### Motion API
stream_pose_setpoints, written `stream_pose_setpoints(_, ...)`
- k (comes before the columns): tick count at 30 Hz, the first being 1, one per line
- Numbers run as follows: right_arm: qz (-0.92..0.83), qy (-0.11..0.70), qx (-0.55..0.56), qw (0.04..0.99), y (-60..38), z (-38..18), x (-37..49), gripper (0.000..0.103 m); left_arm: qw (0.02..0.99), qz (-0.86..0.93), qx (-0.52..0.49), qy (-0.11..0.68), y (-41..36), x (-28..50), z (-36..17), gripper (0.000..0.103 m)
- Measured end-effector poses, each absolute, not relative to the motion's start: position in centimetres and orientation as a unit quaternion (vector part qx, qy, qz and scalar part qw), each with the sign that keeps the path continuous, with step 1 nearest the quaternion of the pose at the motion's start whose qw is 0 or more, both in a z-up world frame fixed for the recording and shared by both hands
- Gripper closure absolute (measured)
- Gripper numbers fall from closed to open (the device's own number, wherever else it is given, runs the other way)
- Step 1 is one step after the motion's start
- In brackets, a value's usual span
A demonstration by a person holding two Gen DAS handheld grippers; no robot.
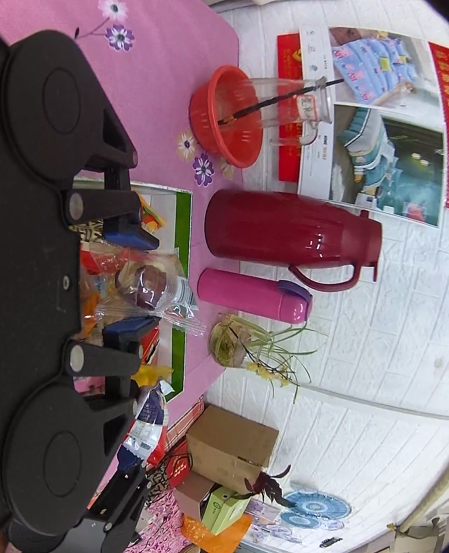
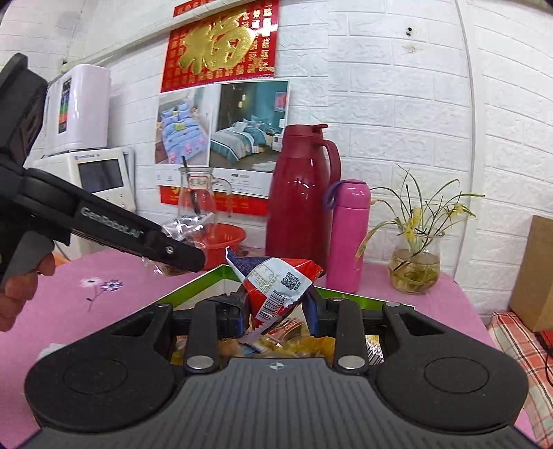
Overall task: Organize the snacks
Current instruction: 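Drop the clear candy and red-white packet into the box with both tools, then move both tools to the white bag and grasp it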
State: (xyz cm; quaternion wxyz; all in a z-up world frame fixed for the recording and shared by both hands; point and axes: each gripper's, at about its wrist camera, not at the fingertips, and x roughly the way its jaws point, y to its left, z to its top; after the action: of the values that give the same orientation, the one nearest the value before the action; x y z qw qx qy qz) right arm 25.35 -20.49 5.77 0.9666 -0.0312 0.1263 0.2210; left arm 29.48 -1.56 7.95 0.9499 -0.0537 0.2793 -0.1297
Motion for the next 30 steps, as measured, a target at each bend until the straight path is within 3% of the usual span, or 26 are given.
stream_pose_setpoints(3, 0.218, 0.123, -0.044, 0.967, -19.9, 4.4, 26.7, 0.045, 0.947, -0.128, -0.047, 0.292, -2.1, 31.0, 6.4, 0.048)
stream_pose_setpoints(4, 0.218, 0.124, -0.057, 0.966, -19.5, 3.8, 27.0, 0.031, 0.946, -0.123, -0.044, 0.296, -2.1, 31.3, 5.8, 0.019)
stream_pose_setpoints(5, 0.215, 0.129, -0.072, 0.965, -19.2, 3.3, 27.2, 0.004, 0.947, -0.112, -0.043, 0.298, -2.1, 31.4, 5.4, 0.0)
stream_pose_setpoints(6, 0.208, 0.128, -0.083, 0.966, -19.0, 2.8, 27.1, 0.0, 0.949, -0.099, -0.042, 0.295, -2.0, 31.4, 5.0, 0.0)
stream_pose_setpoints(30, 0.234, 0.11, -0.087, 0.962, -18.8, 5.4, 19.9, 0.0, 0.957, -0.07, -0.012, 0.282, -1.4, 24.4, 6.6, 0.0)
